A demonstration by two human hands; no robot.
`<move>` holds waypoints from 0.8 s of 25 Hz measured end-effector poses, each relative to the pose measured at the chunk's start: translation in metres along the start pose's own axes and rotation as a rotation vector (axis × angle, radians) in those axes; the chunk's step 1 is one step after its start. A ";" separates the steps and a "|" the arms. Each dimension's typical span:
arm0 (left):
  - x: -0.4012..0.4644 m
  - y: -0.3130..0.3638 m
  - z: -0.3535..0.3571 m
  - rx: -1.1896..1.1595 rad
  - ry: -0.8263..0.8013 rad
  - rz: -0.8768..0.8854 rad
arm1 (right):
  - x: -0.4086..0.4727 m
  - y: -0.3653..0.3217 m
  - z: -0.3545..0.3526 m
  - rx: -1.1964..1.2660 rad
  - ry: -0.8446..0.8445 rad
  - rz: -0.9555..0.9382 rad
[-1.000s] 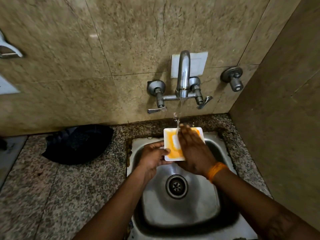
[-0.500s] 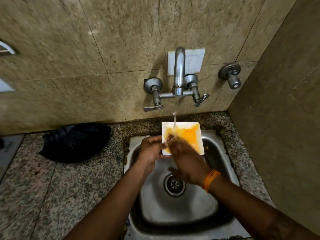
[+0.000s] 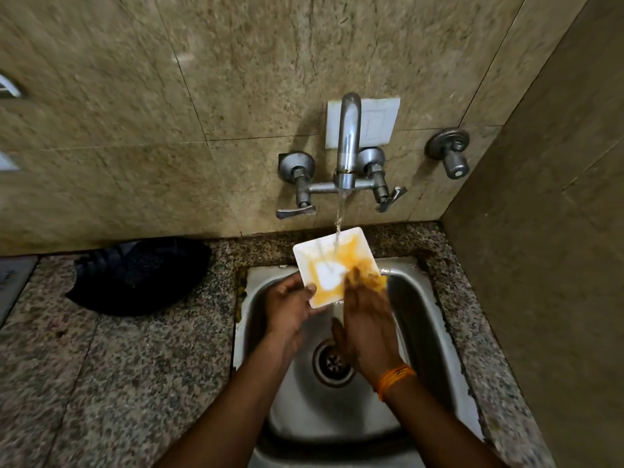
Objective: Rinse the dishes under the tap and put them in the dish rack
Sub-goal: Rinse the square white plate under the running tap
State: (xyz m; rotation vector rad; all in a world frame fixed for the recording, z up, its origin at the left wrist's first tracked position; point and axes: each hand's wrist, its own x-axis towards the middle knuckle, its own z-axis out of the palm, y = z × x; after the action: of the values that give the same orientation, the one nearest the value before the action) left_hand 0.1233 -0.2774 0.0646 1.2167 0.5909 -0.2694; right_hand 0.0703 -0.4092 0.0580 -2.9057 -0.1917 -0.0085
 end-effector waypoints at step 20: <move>-0.016 -0.008 -0.009 0.139 0.044 0.011 | -0.004 0.023 0.026 0.160 -0.079 -0.232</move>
State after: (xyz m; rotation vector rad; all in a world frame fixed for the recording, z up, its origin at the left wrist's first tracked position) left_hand 0.1035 -0.2732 0.0654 1.3625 0.6114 -0.2783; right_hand 0.0692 -0.4259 0.0271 -2.7104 -0.5178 0.0796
